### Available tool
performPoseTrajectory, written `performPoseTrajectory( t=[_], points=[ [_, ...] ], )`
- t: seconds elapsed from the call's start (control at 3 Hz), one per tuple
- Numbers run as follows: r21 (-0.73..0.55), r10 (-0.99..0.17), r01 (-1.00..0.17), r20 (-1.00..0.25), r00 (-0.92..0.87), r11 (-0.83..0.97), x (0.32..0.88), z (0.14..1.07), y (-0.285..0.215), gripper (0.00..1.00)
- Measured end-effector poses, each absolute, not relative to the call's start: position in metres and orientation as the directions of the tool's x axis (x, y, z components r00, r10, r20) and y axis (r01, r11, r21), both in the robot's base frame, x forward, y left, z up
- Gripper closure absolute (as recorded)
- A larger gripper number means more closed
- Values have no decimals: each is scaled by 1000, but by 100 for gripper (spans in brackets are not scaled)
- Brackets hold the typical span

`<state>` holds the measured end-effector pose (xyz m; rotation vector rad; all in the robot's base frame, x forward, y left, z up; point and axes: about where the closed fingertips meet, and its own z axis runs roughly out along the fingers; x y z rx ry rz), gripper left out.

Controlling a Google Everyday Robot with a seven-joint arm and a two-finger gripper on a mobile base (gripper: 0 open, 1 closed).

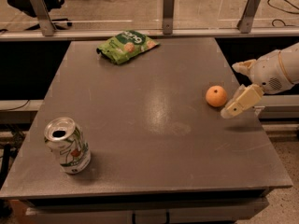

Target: Move orange near green rice chip bag

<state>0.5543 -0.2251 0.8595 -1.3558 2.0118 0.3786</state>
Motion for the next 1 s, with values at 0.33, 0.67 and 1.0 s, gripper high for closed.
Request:
performPoseTrajectory(
  t=[0.33,0.67,1.0],
  points=[
    [-89,-671,-907,-703,-236,412,555,846,-214,17],
    [-54,-648,-909,-719,-251,413,553,838,-208,41],
    [-31,-631,-913,-733,-256,406,551,840,-201,64]
  ],
)
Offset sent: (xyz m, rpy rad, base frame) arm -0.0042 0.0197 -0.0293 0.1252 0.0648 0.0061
